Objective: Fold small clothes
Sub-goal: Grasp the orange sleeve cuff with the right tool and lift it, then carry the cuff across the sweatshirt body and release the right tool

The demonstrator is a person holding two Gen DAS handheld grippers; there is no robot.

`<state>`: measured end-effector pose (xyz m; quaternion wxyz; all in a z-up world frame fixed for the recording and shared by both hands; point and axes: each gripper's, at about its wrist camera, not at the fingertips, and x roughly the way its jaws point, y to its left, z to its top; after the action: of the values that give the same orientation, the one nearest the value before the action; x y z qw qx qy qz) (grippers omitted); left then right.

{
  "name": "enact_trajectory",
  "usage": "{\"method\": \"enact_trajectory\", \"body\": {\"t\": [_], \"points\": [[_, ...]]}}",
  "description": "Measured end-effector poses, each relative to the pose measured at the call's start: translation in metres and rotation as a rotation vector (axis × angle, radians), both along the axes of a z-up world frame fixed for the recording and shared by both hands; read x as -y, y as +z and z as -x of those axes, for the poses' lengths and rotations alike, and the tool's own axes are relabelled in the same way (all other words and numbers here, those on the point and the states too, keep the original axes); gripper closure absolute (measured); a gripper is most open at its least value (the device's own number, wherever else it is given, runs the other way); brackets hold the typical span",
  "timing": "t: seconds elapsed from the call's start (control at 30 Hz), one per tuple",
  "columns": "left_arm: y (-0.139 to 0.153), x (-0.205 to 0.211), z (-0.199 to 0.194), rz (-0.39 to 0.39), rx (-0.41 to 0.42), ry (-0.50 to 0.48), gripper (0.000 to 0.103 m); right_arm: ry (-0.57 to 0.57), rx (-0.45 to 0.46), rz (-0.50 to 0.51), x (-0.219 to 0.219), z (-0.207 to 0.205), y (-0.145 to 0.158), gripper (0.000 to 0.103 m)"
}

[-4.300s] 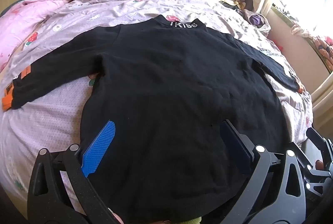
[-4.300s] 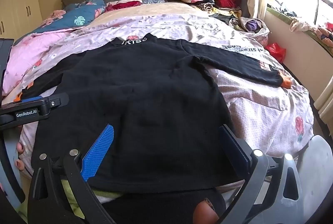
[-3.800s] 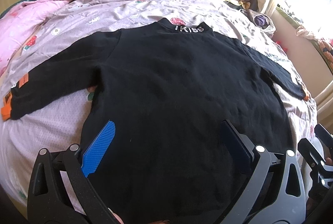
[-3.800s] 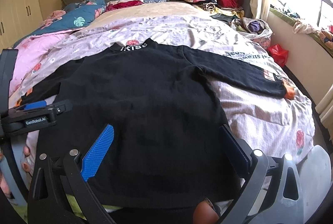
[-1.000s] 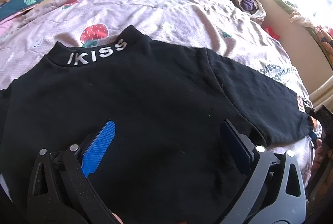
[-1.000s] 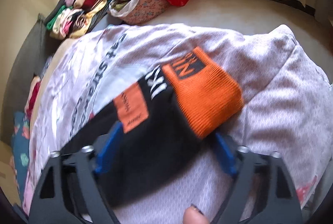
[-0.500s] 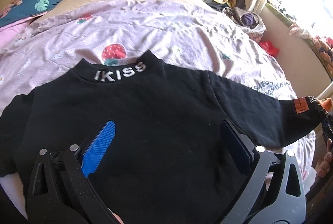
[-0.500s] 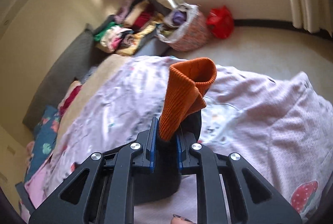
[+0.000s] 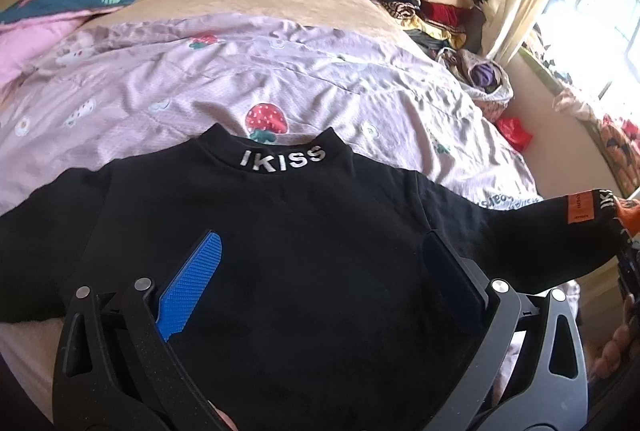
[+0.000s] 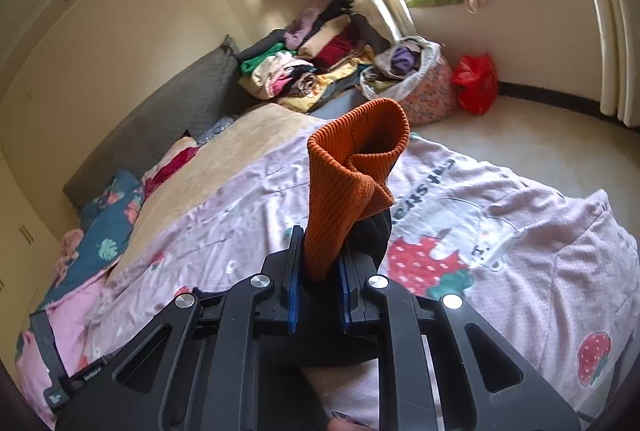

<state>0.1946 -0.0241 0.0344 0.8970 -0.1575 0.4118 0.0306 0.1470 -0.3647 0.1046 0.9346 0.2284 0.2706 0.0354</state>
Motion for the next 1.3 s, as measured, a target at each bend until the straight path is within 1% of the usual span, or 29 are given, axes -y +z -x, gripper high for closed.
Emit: {"method": "enact_trajectory", "body": {"t": [0.23, 0.43, 0.5, 0.57, 0.73, 0.83, 0.93, 1.13, 1.2, 1.3], "points": [[0.012, -0.024, 0.014, 0.039, 0.033, 0.024, 0.008, 0.065, 0.011, 0.039, -0.039, 0.003, 0.014, 0.089], [0.018, -0.047, 0.023, 0.073, 0.053, 0.039, 0.008, 0.146, 0.020, 0.080, -0.084, 0.006, 0.023, 0.089], [0.018, -0.054, 0.026, 0.107, 0.063, 0.031, 0.008, 0.166, 0.013, 0.088, -0.097, 0.006, 0.022, 0.089], [0.018, -0.062, 0.030, 0.114, 0.072, 0.037, 0.008, 0.190, 0.005, 0.100, -0.112, 0.006, 0.019, 0.089], [0.013, -0.077, 0.033, 0.141, 0.063, 0.043, 0.008, 0.248, -0.008, 0.122, -0.142, 0.008, 0.013, 0.089], [0.006, -0.086, 0.034, 0.182, 0.055, 0.032, 0.008, 0.281, -0.031, 0.137, -0.161, 0.008, 0.006, 0.089], [-0.002, -0.090, 0.033, 0.210, 0.039, 0.027, 0.008, 0.316, -0.063, 0.152, -0.179, 0.009, -0.008, 0.089], [-0.027, -0.095, 0.028, 0.305, -0.023, 0.001, 0.008, 0.384, -0.126, 0.158, -0.209, 0.015, -0.037, 0.089], [-0.033, -0.093, 0.027, 0.321, -0.035, -0.012, 0.008, 0.402, -0.140, 0.163, -0.216, 0.019, -0.046, 0.086], [-0.045, -0.089, 0.024, 0.395, -0.057, -0.044, 0.008, 0.426, -0.170, 0.156, -0.220, 0.024, -0.059, 0.086]]}}
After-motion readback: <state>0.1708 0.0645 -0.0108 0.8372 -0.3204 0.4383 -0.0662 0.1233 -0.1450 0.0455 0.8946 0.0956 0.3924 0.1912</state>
